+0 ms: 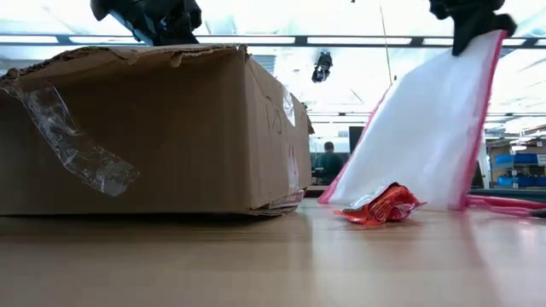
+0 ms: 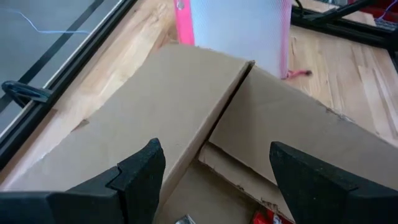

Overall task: Unpack boxes
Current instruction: Open the zip bag

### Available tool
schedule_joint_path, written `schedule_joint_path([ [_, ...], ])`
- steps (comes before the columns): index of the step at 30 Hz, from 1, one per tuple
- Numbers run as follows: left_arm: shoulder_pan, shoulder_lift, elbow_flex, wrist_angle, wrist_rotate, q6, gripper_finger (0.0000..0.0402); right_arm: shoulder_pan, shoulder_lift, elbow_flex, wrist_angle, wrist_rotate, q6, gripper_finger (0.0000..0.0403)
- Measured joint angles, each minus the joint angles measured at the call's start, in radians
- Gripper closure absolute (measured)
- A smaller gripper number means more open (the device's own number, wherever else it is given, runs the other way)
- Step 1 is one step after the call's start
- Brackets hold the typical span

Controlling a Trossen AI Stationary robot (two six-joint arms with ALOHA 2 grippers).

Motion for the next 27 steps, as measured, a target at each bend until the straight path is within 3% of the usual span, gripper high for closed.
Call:
schedule_joint_path([
  [7, 0.000, 0.000, 0.000, 0.023, 0.000, -0.007, 0.0128, 0.024, -0.020, -0.009, 0.016, 0.046, -0.047, 0.0389],
  [19, 0.000, 0.000, 0.000, 0.022, 0.001, -0.034, 0.0128, 0.024, 0.020, -0.010, 0.051, 0.047, -0.166, 0.0227],
  [24, 0.000, 0.000, 0.000, 0.019, 0.001, -0.034, 0.0128, 0.024, 0.019, -0.010, 0.120, 0.037, -0.198, 0.0190],
  [27, 0.000, 0.000, 0.000, 0.019, 0.001, -0.034, 0.0128, 0.029, 0.020, -0.010, 0.187, -0.044, -0.217, 0.0179],
])
